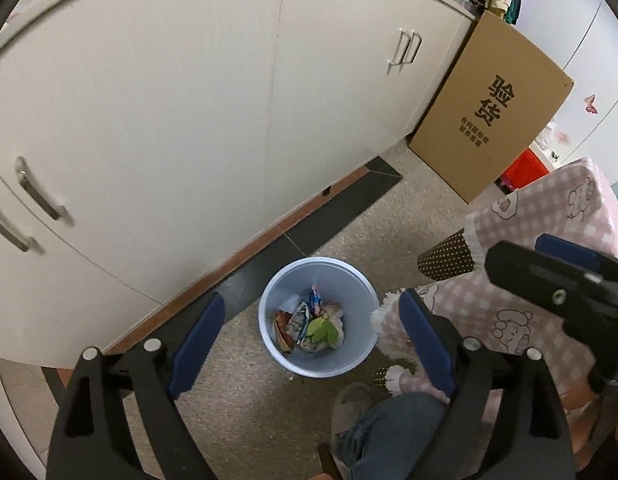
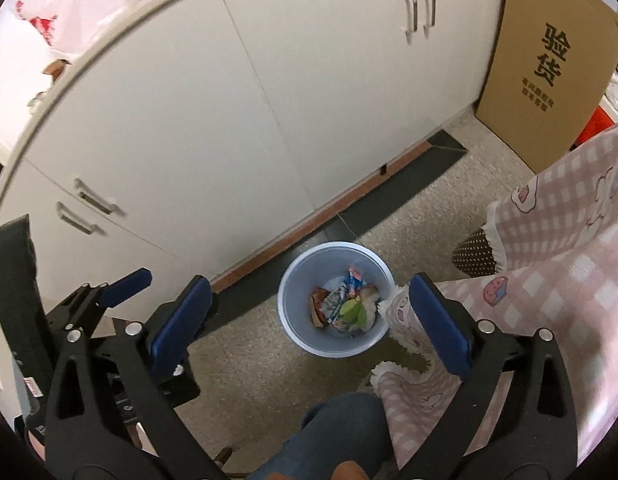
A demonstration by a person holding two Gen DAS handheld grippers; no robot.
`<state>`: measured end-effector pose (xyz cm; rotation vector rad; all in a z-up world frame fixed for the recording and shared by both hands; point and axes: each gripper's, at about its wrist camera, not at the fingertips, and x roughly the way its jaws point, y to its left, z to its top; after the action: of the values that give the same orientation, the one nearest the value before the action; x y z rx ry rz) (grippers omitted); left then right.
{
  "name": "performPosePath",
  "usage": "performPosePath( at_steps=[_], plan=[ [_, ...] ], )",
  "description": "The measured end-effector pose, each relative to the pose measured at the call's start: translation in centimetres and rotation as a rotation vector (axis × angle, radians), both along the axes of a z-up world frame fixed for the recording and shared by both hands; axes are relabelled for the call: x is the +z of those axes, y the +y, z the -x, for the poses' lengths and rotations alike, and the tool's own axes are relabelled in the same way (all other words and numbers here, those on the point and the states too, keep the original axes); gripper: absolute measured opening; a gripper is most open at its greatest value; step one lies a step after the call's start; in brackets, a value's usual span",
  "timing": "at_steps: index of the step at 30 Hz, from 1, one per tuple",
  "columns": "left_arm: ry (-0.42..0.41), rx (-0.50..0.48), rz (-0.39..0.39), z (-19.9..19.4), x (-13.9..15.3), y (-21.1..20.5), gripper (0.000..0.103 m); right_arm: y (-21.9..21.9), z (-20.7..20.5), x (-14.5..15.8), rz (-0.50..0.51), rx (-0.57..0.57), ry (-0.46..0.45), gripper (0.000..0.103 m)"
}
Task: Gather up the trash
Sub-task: 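Move both tools back over the table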
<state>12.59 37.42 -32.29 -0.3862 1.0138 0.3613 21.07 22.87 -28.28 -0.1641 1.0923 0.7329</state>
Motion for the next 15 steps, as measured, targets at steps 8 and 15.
performPosePath(
  at_steps=[8, 15],
  plan=[
    [-0.096, 0.017, -0.083, 2.0, 6.5, -2.1, 0.087, -3.8, 2.0, 7.9, -0.170, -0.006, -0.116, 0.097],
    [-0.206, -0.026, -0.142, 2.5, 12.3, -5.9, 0.090, -11.1, 3.1, 13.5, -0.247, -0.102, -0.237, 0.097]
  ],
)
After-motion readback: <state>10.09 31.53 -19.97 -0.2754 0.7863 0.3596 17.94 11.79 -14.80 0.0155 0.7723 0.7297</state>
